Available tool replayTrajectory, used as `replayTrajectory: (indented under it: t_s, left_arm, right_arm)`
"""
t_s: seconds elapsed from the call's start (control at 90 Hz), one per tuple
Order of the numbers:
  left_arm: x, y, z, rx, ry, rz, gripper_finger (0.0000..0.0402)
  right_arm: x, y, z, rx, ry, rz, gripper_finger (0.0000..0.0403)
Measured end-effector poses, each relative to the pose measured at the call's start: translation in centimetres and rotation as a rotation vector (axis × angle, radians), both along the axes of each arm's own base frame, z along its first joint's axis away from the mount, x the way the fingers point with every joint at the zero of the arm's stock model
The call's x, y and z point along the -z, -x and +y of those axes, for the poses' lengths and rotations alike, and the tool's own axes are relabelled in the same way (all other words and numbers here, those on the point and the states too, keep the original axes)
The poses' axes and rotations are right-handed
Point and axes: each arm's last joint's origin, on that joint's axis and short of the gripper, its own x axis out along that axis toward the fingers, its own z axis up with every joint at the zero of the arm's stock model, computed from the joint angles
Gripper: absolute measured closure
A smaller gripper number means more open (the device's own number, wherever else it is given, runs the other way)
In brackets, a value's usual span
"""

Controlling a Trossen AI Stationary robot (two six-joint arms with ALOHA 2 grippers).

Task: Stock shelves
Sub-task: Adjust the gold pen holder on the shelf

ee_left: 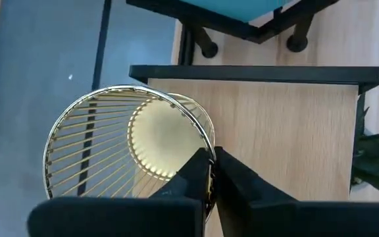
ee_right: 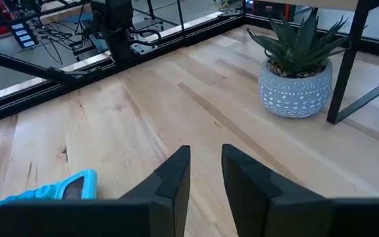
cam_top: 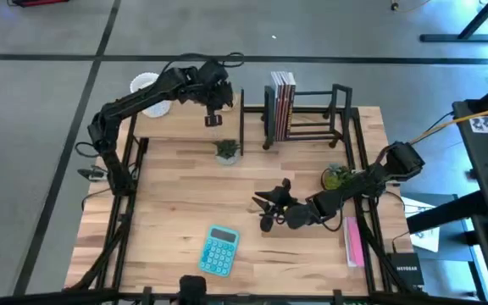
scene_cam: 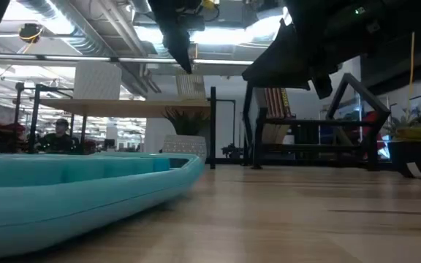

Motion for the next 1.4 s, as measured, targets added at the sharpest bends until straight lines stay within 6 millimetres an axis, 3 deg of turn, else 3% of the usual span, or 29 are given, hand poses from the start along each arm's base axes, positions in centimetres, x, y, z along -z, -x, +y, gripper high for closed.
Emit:
replayTrajectory:
  t_s: [0.656,1.144,1.4]
  left_arm:
    - [0.0,-0.1,-0.2,0.041,0.04,-0.016,0.04]
    - [-0.1,-0.3,-0.1,0.037,0.026,-0.039,0.0342]
    - [-1.1,-0.4,-1.0,-0.011,-0.106,-0.018,0.0326]
  right_arm:
    - [0.0,0.0,0.0,0.002,-0.003,-0.001,0.0331]
    - [0.0,0.0,0.0,0.002,-0.003,-0.001,0.0331]
    - [0.0,0.0,0.0,0.001,-0.002,0.0,0.0331]
